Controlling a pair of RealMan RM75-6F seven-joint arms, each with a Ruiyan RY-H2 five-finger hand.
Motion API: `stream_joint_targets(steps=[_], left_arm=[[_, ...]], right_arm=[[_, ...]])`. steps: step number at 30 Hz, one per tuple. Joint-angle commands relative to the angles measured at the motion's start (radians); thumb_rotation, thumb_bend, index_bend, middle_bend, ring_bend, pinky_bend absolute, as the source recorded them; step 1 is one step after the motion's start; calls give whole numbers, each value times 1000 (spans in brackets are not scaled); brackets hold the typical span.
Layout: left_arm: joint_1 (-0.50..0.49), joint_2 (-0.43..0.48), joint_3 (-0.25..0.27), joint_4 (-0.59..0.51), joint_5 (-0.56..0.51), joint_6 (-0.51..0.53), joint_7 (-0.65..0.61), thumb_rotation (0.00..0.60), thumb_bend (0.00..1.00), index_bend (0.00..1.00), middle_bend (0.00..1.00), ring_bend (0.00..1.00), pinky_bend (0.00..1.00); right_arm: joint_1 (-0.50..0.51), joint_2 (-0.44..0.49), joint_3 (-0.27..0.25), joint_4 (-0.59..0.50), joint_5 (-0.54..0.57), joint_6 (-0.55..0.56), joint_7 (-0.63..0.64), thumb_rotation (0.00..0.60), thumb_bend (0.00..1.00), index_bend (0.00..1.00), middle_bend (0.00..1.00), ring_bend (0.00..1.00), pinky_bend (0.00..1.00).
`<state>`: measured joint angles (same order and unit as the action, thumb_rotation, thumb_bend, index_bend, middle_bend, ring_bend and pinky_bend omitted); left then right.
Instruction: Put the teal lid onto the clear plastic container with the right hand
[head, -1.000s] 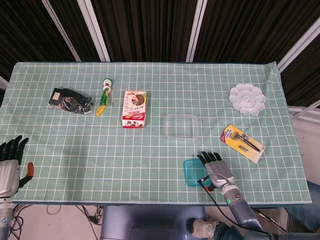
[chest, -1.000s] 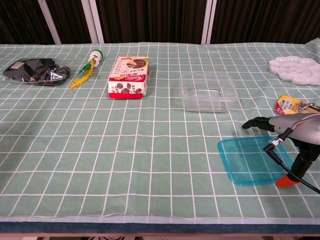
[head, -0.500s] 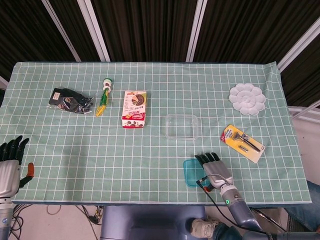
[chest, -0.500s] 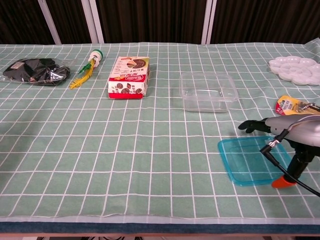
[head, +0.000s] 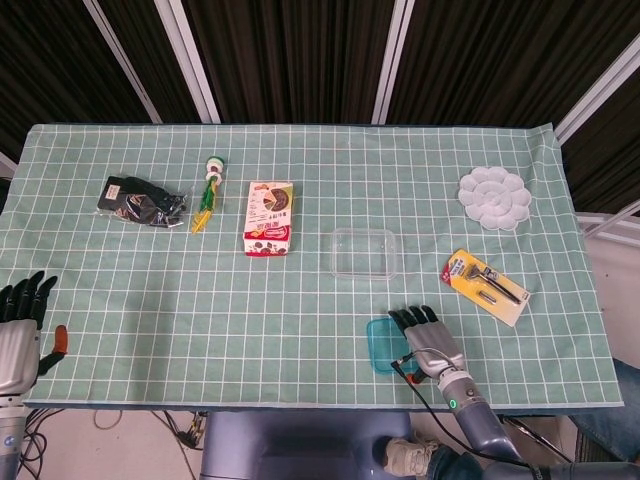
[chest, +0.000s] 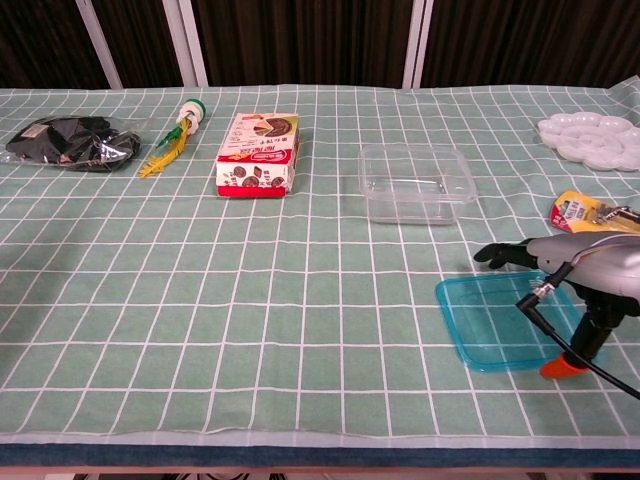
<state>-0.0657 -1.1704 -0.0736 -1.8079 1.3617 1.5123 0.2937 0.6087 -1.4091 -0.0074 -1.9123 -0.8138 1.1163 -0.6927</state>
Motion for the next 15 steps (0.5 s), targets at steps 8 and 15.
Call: stream_joint_targets(steps=[8,15], left_arm=[[0,-1,-1,-1,-1,0,0,600,542,78,0,0,0],[0,0,-1,-1,-1,1,1,600,542,78,0,0,0]], right_arm=[[1,-6,1,7,1,8,7,600,160,0,152,0,0],[4,-7,1,9,4,6,9,600,160,0,152,0,0]])
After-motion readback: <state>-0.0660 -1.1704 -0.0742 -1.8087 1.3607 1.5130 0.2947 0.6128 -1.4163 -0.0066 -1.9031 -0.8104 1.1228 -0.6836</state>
